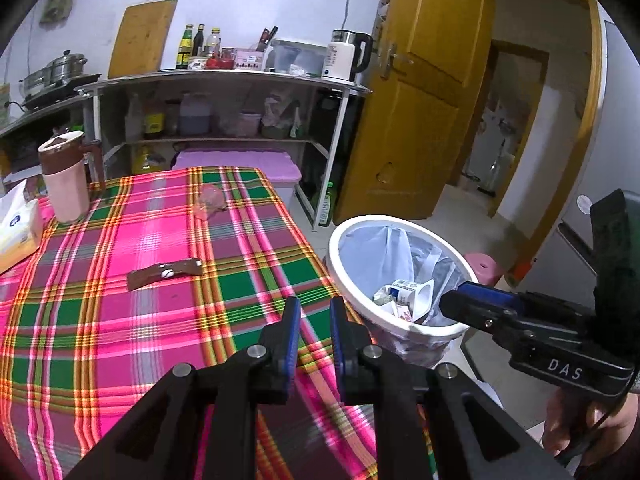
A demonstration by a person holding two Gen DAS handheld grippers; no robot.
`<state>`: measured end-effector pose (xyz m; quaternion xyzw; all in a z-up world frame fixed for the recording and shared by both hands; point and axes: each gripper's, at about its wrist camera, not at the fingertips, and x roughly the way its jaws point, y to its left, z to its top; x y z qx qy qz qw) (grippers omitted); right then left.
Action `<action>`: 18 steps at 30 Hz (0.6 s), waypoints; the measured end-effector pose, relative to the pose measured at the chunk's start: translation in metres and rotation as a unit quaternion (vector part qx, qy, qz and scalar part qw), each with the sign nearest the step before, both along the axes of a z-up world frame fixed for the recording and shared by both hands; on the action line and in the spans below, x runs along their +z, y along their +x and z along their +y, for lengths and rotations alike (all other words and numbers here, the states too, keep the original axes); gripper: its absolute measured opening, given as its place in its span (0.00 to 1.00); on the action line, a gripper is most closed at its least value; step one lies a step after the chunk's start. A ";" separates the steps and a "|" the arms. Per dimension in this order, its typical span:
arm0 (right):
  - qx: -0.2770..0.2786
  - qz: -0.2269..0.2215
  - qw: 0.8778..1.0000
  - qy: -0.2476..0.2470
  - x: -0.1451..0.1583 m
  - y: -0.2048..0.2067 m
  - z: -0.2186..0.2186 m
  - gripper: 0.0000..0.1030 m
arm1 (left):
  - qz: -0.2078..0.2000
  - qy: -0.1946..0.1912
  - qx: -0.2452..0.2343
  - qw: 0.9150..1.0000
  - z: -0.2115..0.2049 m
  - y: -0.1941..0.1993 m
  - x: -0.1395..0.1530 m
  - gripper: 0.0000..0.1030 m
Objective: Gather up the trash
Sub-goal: 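Move both open tools back over the table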
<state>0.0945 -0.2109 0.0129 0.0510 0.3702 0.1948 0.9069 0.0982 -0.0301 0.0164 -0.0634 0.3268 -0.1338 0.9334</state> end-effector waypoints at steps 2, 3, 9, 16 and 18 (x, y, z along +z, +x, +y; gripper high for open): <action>0.005 -0.004 1.000 0.003 0.000 -0.001 0.002 0.37 | 0.001 -0.002 0.005 1.000 0.005 -0.001 -0.001 0.16; 0.007 -0.007 1.000 0.004 0.001 -0.002 0.004 0.41 | 0.002 -0.002 0.007 1.000 0.007 -0.002 -0.001 0.16; 0.024 -0.010 1.000 0.007 0.000 -0.001 0.015 0.43 | 0.007 -0.003 0.025 1.000 0.024 -0.006 -0.006 0.18; 0.049 -0.008 0.999 0.014 -0.003 0.002 0.031 0.45 | 0.013 -0.003 0.044 0.999 0.043 -0.007 -0.011 0.20; 0.057 -0.003 0.998 0.012 -0.005 0.003 0.035 0.45 | 0.015 -0.003 0.050 0.999 0.049 -0.006 -0.013 0.20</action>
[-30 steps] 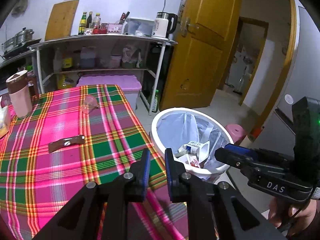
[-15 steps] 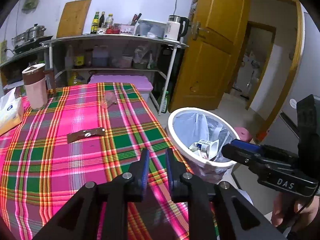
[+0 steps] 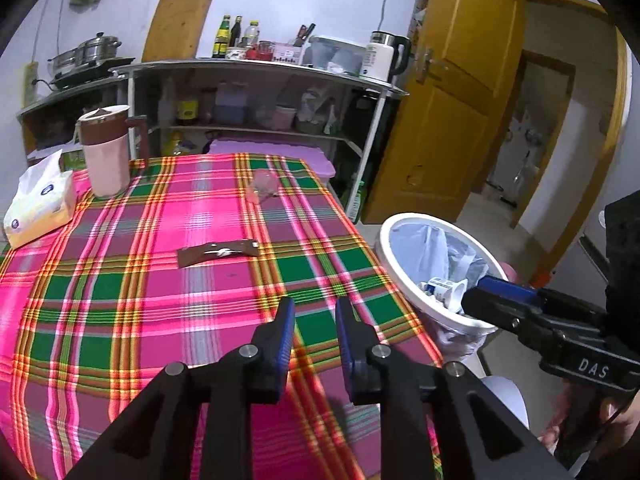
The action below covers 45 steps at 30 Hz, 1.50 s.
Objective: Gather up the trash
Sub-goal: 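Move both open tools back over the table, then grasp the second brown wrapper with the left tool while the right tool grasps the clear plastic cup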
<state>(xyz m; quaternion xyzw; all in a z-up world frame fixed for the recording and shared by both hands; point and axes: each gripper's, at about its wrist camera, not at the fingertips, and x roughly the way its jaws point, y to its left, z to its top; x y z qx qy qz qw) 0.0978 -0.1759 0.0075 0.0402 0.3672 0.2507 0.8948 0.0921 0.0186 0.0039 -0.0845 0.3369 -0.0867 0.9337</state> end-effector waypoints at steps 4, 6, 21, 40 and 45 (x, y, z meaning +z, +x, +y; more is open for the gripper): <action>0.014 0.005 1.000 -0.001 -0.003 0.003 0.010 0.45 | 0.002 0.004 0.010 1.000 0.012 0.006 -0.001 0.24; 0.016 0.004 1.000 -0.004 -0.004 0.007 0.014 0.45 | 0.001 0.008 0.014 1.000 0.018 0.011 -0.002 0.26; 0.024 0.015 1.000 -0.006 -0.009 0.045 0.047 0.45 | 0.018 0.058 0.009 0.998 0.060 0.072 -0.019 0.32; 0.022 0.049 0.998 -0.013 -0.032 0.080 0.057 0.45 | 0.082 0.140 -0.083 0.983 0.055 0.158 -0.071 0.41; 0.021 0.054 0.998 -0.012 -0.029 0.079 0.062 0.45 | 0.084 0.134 -0.072 0.985 0.051 0.153 -0.072 0.19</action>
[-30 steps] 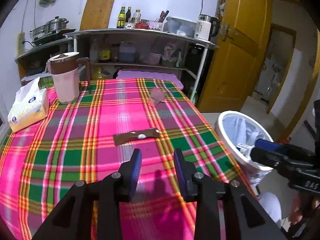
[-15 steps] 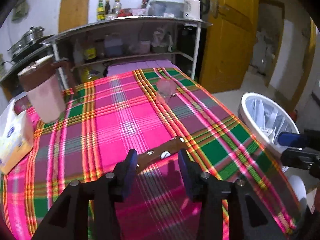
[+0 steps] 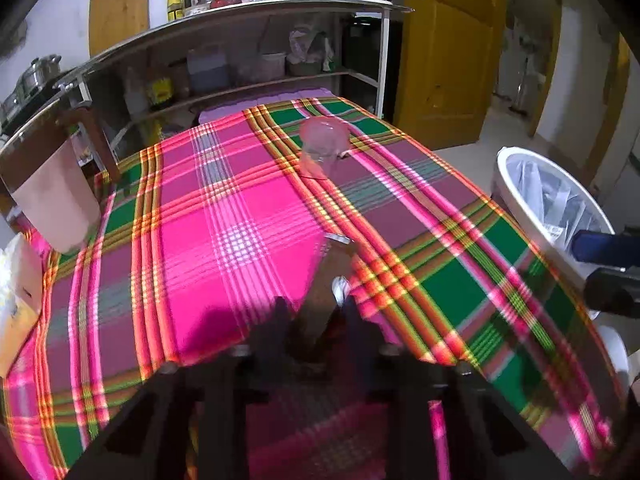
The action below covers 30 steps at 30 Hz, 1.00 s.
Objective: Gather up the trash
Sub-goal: 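Grasp the second brown wrapper with the left tool while the right tool grasps the clear plastic cup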
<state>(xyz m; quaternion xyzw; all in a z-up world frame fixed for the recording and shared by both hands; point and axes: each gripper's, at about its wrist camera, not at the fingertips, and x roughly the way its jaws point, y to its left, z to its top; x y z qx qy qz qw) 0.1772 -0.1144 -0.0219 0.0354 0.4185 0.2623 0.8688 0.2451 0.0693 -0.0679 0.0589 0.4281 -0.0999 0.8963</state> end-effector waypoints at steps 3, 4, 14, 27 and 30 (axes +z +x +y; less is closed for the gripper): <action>-0.002 -0.001 1.000 0.001 0.005 -0.002 0.002 0.45 | 0.000 0.000 0.014 1.000 -0.001 -0.007 0.002 0.18; -0.003 -0.002 1.000 0.002 0.006 -0.003 0.002 0.45 | 0.001 -0.006 0.020 1.000 -0.001 -0.011 0.002 0.18; -0.004 -0.002 1.000 0.019 0.024 -0.004 0.017 0.45 | -0.031 -0.066 0.104 0.992 0.033 -0.051 0.024 0.17; -0.017 -0.007 1.000 0.006 0.024 0.047 0.063 0.45 | -0.092 -0.105 0.182 0.973 0.065 -0.071 0.059 0.18; -0.031 -0.002 1.000 -0.003 0.016 0.067 0.069 0.45 | -0.098 -0.108 0.190 0.971 0.069 -0.064 0.060 0.18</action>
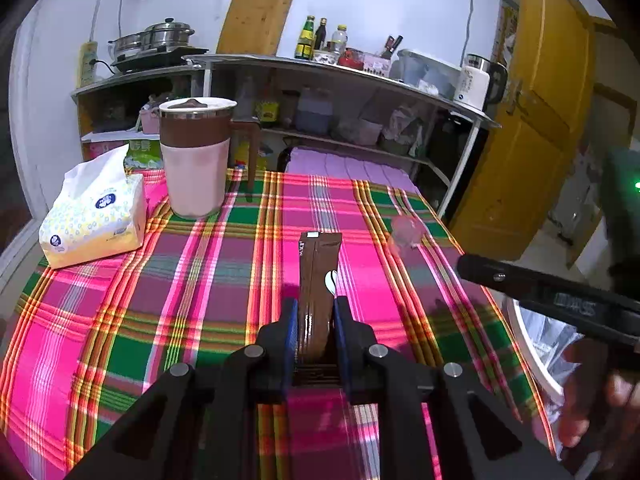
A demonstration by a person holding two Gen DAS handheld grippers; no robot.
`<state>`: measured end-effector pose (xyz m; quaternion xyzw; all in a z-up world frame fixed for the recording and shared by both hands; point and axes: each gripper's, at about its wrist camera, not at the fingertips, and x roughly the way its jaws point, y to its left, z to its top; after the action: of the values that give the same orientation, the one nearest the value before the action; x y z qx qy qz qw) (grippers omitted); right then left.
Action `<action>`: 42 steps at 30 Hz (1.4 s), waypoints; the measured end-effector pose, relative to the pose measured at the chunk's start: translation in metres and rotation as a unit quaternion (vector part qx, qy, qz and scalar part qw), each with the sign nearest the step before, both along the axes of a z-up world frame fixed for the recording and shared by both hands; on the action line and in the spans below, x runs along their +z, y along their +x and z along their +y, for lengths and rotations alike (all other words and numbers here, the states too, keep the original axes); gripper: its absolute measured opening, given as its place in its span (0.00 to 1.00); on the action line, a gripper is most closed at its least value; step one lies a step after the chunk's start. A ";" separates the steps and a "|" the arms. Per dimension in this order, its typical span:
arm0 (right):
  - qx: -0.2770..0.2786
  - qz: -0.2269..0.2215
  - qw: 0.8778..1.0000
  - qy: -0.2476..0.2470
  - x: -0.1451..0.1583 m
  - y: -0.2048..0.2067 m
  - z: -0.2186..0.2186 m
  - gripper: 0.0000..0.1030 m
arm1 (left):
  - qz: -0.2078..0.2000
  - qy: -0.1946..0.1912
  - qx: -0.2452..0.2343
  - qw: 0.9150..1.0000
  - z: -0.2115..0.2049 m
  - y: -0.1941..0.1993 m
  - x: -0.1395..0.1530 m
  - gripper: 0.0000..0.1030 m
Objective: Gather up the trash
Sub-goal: 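Grasp the second brown wrapper with the left tool while the right tool grasps the clear plastic cup, then carry the brown wrapper and clear plastic cup over the white bin with both tools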
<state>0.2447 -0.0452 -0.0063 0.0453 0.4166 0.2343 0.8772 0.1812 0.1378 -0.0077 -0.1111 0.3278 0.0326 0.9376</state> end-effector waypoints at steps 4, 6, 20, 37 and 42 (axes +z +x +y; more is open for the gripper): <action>-0.020 0.017 1.000 0.001 -0.015 0.029 0.005 0.45 | -0.008 -0.004 0.012 1.000 0.008 0.005 -0.002 0.18; -0.030 0.025 0.999 -0.001 -0.022 0.042 0.009 0.45 | -0.009 -0.007 0.020 1.000 0.013 0.008 -0.006 0.18; -0.073 0.045 0.996 -0.014 -0.055 0.108 0.034 0.45 | -0.001 -0.052 0.037 0.998 0.039 0.010 -0.030 0.18; -0.071 0.034 0.997 -0.026 -0.050 0.090 0.019 0.33 | 0.012 -0.049 0.019 0.999 0.031 0.016 -0.040 0.18; -0.052 0.035 0.998 -0.013 -0.041 0.059 0.005 0.33 | 0.012 -0.028 0.015 0.999 0.019 0.011 -0.037 0.18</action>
<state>0.3034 -0.0406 -0.0468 0.0640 0.4467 0.1811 0.8738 0.1918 0.1564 -0.0443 -0.1420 0.3377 0.0390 0.9297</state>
